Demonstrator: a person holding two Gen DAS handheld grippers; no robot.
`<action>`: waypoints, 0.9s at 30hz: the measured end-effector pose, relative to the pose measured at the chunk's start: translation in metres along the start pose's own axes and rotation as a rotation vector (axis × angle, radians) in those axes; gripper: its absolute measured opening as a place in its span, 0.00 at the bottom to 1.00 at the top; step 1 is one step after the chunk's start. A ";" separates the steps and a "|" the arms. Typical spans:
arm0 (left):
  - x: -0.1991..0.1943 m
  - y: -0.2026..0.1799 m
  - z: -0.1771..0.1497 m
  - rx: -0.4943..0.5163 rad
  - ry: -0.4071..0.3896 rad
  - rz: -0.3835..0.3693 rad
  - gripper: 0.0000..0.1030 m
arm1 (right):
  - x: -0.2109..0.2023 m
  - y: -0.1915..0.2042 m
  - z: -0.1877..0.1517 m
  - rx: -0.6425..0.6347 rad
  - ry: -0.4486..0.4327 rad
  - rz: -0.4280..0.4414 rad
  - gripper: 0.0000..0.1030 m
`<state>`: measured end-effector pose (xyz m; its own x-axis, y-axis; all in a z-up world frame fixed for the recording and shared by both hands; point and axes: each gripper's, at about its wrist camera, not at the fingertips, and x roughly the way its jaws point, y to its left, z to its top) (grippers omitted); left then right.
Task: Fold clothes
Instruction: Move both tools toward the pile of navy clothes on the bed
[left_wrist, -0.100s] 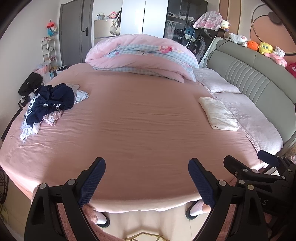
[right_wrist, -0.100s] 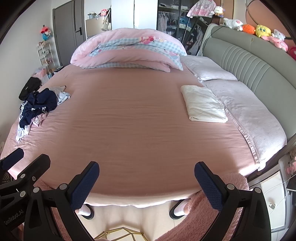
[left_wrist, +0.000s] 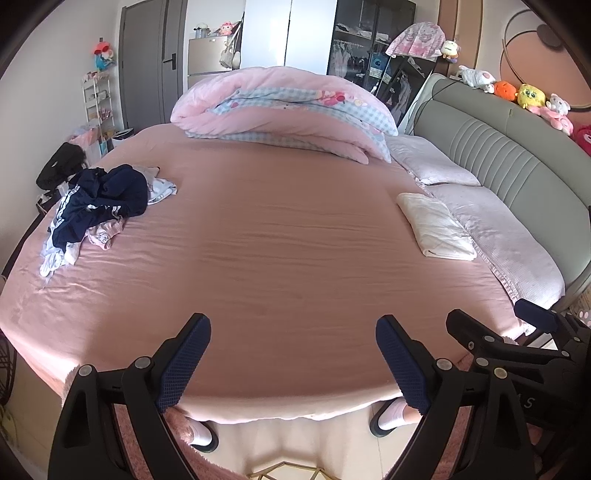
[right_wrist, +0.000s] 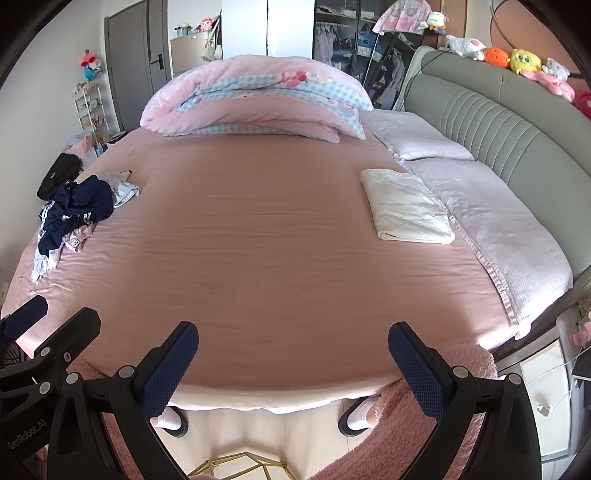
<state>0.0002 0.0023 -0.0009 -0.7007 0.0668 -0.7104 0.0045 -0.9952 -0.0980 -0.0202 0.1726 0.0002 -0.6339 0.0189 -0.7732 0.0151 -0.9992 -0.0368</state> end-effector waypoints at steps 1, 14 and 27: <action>0.000 -0.001 0.000 -0.002 0.000 -0.002 0.89 | 0.000 0.000 0.000 0.002 0.002 0.002 0.99; -0.008 0.032 0.011 -0.028 -0.036 -0.059 0.89 | -0.013 0.022 0.017 -0.131 -0.110 0.092 0.99; -0.022 0.179 0.035 -0.238 -0.147 0.091 0.89 | 0.014 0.123 0.096 -0.224 -0.049 0.413 1.00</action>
<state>-0.0091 -0.1802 0.0216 -0.7857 -0.0505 -0.6166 0.2271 -0.9506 -0.2116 -0.1019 0.0469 0.0459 -0.5754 -0.3855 -0.7214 0.4369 -0.8904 0.1273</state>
